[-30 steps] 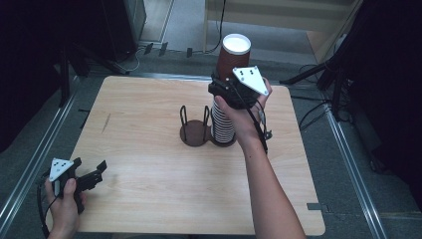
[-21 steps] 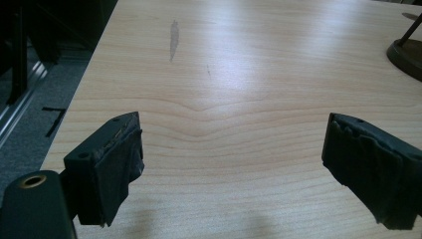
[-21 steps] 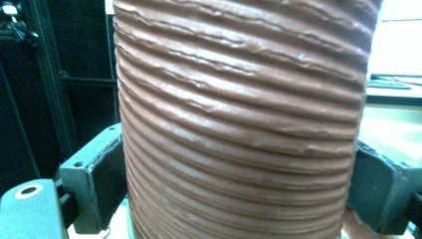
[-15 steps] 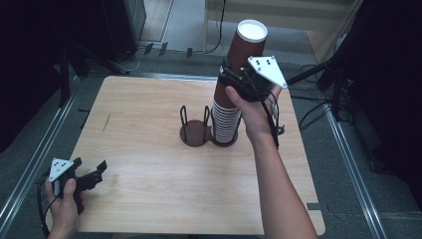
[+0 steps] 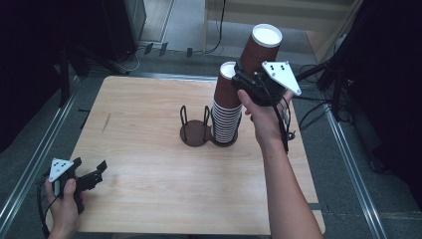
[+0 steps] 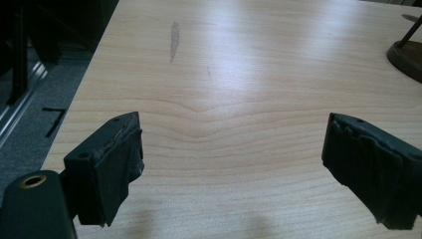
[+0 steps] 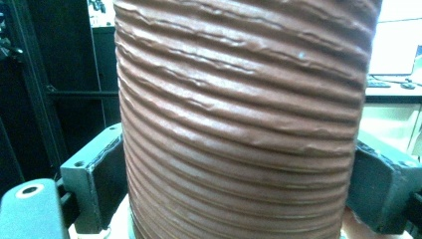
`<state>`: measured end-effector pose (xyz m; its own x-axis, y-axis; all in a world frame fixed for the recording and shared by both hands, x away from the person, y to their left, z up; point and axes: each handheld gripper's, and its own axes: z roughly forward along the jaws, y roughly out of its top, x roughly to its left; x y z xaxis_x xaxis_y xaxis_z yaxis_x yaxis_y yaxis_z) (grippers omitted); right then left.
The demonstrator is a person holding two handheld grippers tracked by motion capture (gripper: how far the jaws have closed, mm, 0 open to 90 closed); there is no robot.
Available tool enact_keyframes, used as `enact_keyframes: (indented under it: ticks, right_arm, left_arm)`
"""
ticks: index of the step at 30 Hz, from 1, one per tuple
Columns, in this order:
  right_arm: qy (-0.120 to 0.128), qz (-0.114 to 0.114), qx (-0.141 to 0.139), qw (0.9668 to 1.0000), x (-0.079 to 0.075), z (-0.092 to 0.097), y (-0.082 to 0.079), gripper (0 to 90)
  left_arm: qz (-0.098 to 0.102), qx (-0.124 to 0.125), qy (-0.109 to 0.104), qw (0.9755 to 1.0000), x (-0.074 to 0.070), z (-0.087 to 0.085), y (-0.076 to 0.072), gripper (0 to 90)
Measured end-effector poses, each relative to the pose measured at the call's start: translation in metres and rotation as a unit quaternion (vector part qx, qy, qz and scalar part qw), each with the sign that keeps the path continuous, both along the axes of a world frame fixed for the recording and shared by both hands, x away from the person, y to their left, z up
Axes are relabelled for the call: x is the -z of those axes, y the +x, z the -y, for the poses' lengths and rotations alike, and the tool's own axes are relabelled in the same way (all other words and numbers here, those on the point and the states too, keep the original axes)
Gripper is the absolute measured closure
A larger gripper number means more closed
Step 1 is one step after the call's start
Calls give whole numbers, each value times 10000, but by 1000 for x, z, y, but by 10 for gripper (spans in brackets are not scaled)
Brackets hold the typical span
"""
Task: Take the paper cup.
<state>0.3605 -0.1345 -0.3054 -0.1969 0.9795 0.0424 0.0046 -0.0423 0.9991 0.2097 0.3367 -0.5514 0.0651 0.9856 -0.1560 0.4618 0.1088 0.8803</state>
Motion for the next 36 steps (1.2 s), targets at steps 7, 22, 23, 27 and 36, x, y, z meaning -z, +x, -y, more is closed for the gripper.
enact_keyframes:
  ticks: [7, 22, 23, 27, 36]
  right_arm:
    - [48, -21, 97, 9999, 7, 16, -5, 103]
    - [57, -87, 281, 9996, 25, 47, -19, 103]
    - [43, -95, 295, 9995, 26, 48, -20, 103]
    - [10, -104, 314, 9995, 36, 51, -25, 103]
    - [-50, -166, 438, 9989, 63, 59, -39, 103]
  left_arm:
    - [4, 6, 6, 10000, 0, 0, 0, 98]
    - [12, 32, 2, 10000, 0, 0, -1, 98]
    - [35, 32, -30, 10000, 0, 0, -1, 98]
    - [74, 74, -71, 9999, 0, -1, -1, 98]
    - [235, 325, -283, 9988, 0, -2, -1, 98]
